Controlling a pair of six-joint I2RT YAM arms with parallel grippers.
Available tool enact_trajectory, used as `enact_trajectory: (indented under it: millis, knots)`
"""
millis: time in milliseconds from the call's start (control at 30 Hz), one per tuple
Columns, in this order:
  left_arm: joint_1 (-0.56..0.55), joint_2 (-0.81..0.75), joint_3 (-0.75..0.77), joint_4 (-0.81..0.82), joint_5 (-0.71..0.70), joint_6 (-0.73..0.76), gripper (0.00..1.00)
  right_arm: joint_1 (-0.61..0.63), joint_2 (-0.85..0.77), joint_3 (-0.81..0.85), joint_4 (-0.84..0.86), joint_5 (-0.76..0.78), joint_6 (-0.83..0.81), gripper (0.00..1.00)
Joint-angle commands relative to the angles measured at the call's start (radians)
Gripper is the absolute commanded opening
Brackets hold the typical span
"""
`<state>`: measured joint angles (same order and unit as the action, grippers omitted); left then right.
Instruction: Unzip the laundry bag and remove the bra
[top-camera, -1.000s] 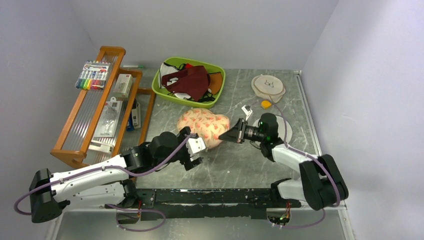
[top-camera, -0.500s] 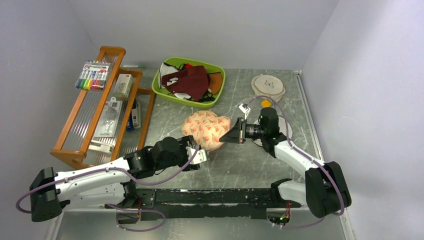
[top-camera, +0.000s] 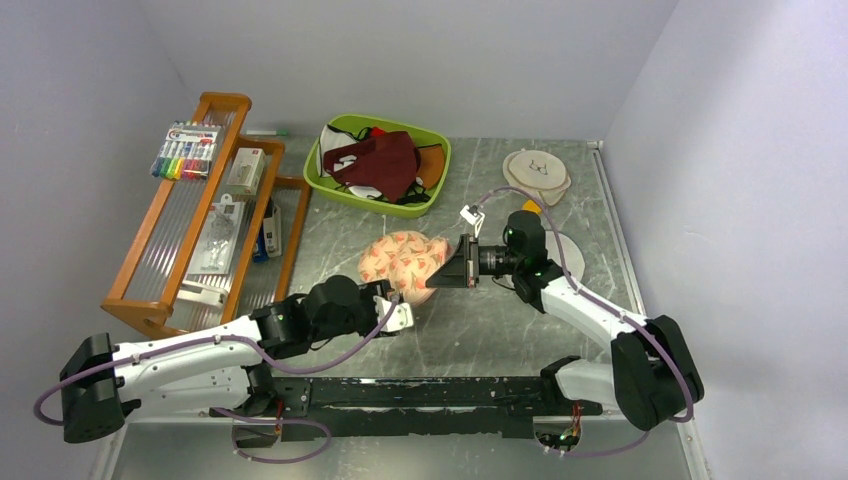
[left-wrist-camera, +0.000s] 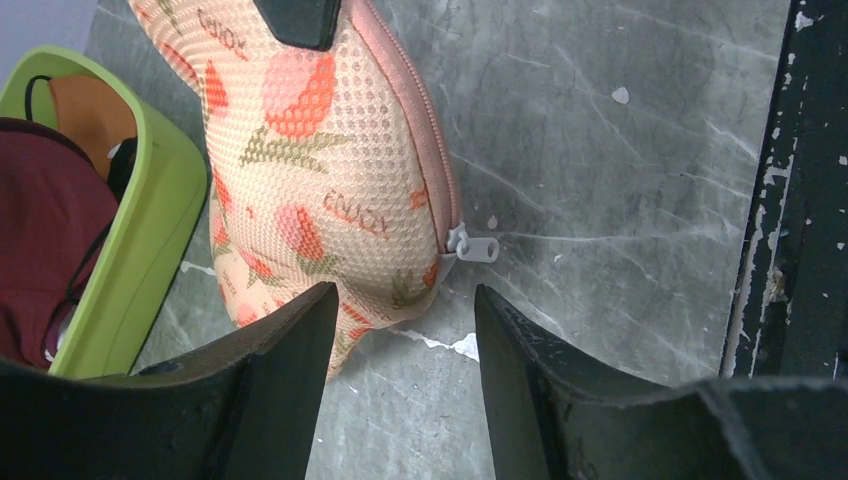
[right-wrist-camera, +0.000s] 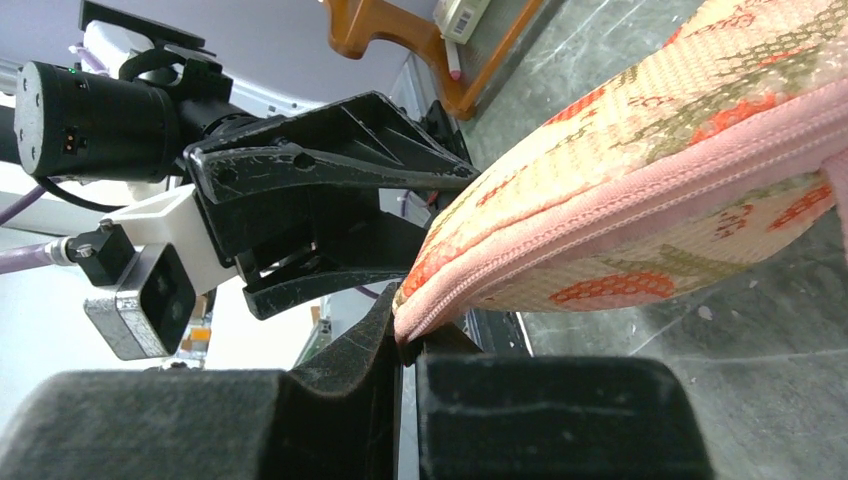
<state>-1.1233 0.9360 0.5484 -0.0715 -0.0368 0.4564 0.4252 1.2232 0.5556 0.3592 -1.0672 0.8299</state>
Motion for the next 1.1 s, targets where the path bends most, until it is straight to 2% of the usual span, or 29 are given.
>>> enact_trajectory:
  millis: [0,200,267,333,500,533,667,833,900,1067]
  knots:
    - [-0.007,0.008,-0.008,0.04,0.029,-0.002,0.62,0.024,0.011,0.041,0.045,-0.018,0.028,0.0]
    - [-0.007,0.022,0.004,0.022,0.045,-0.016,0.53,0.042,0.039,0.054,0.053,-0.013,0.031,0.0]
    - [-0.007,0.025,0.012,0.016,0.052,-0.019,0.46,0.05,0.046,0.063,0.05,-0.009,0.027,0.0]
    - [-0.007,0.027,0.024,-0.001,0.057,-0.019,0.35,0.056,0.053,0.079,0.02,0.0,0.003,0.0]
    - [-0.007,0.046,0.076,-0.064,0.053,-0.062,0.12,0.057,0.08,0.201,-0.312,0.14,-0.248,0.02]
    - [-0.008,0.056,0.091,-0.082,0.045,-0.078,0.08,0.057,0.089,0.228,-0.389,0.191,-0.302,0.05]
    - [-0.008,0.08,0.157,-0.157,-0.022,-0.178,0.07,0.056,0.126,0.311,-0.553,0.348,-0.444,0.2]
    - [-0.007,0.085,0.191,-0.177,-0.037,-0.261,0.07,0.055,0.131,0.424,-0.673,0.565,-0.533,0.5]
    - [-0.006,0.083,0.199,-0.165,-0.021,-0.275,0.07,0.055,0.123,0.507,-0.744,0.649,-0.581,0.6]
    - [0.008,0.066,0.198,-0.158,-0.017,-0.296,0.07,0.055,0.021,0.539,-0.807,0.903,-0.64,0.85]
